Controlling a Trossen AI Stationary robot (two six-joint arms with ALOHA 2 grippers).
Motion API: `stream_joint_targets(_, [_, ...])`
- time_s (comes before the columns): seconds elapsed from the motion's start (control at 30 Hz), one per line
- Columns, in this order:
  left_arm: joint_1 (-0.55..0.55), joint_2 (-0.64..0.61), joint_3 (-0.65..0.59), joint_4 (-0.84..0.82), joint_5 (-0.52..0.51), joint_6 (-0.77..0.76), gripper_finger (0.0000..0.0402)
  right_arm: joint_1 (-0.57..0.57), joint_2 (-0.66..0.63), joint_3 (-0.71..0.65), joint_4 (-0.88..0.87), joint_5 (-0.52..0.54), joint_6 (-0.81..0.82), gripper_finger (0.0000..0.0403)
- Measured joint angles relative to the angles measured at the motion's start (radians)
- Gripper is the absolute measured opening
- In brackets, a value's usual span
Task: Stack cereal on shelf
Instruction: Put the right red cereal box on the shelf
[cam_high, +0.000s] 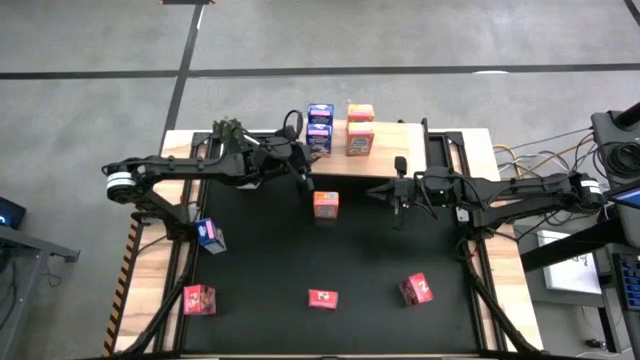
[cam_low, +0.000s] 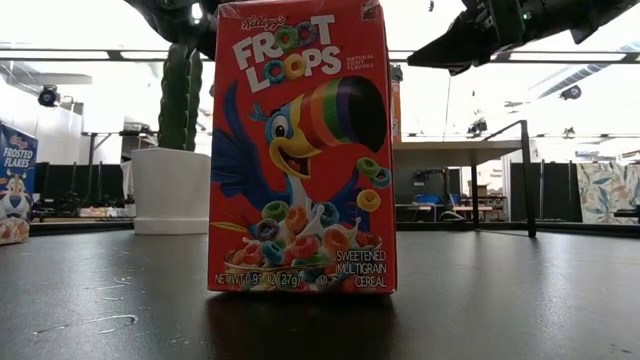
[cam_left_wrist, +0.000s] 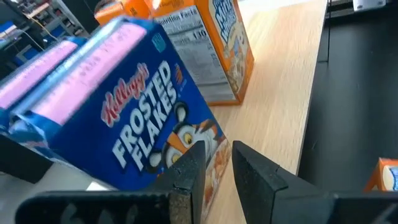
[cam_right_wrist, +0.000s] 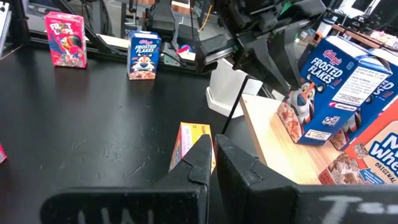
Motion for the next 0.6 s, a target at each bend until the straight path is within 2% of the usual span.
stream_joint_targets(0.27, [-0.121, -0.084, 0.007, 0.007, -0.001, 0.033, 0.0063, 0.024, 0.000, 0.006, 0.004, -0.008, 0.145, 0.0013])
stream_joint_targets(0.6, [-0.347, -0.186, -0.002, 0.004, 0.001, 0.105, 0.0063, 0.208, 0.016, 0.076, -0.003, -0.008, 0.339, 0.0013])
